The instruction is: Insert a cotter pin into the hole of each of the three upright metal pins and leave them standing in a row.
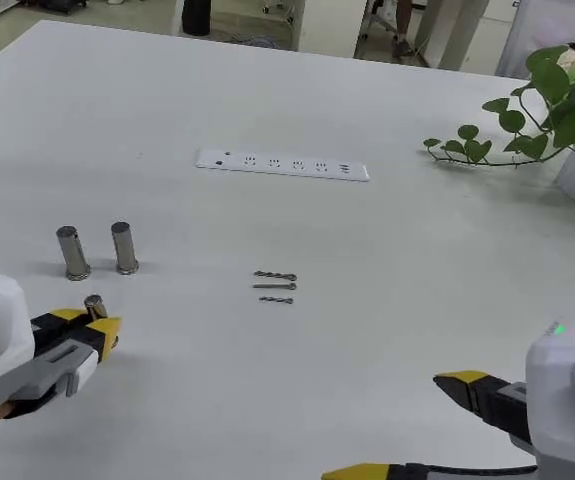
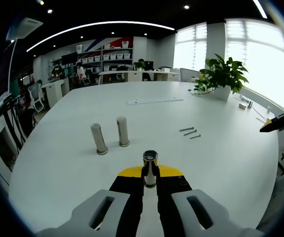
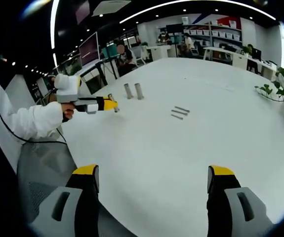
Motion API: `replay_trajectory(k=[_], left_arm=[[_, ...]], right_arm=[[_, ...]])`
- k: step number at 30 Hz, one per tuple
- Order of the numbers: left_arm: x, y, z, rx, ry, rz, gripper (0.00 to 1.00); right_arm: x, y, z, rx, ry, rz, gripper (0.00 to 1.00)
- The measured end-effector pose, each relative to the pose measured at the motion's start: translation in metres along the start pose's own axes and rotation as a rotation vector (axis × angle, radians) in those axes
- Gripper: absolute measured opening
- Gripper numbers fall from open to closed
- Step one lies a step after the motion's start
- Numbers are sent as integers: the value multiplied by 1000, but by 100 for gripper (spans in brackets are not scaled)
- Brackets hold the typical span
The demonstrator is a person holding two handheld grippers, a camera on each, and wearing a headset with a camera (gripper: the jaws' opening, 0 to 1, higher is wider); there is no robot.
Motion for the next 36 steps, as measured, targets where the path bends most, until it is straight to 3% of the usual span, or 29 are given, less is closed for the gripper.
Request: replay_trajectory(k=[15, 20, 36], left_arm=[[18, 1, -11, -5, 17, 40, 6], [19, 1, -11, -12, 37, 40, 6], [25, 1, -16, -7, 6, 50, 6]], right_arm=[[0, 0, 0, -5, 6, 3, 89], [1, -1, 2, -6, 1, -1, 89], [5, 1, 0, -4, -8, 5, 88]])
Point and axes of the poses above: the centre of the closed fingertips' face, and the gripper's own axes: y roughly backward along the fingers, z roughly to its left, x roughly out of its underside, the point moved 3 cm from there along y, roughly backward along the fingers, and after that the axes turned 10 degrees about -x, right-handed, at the moved point
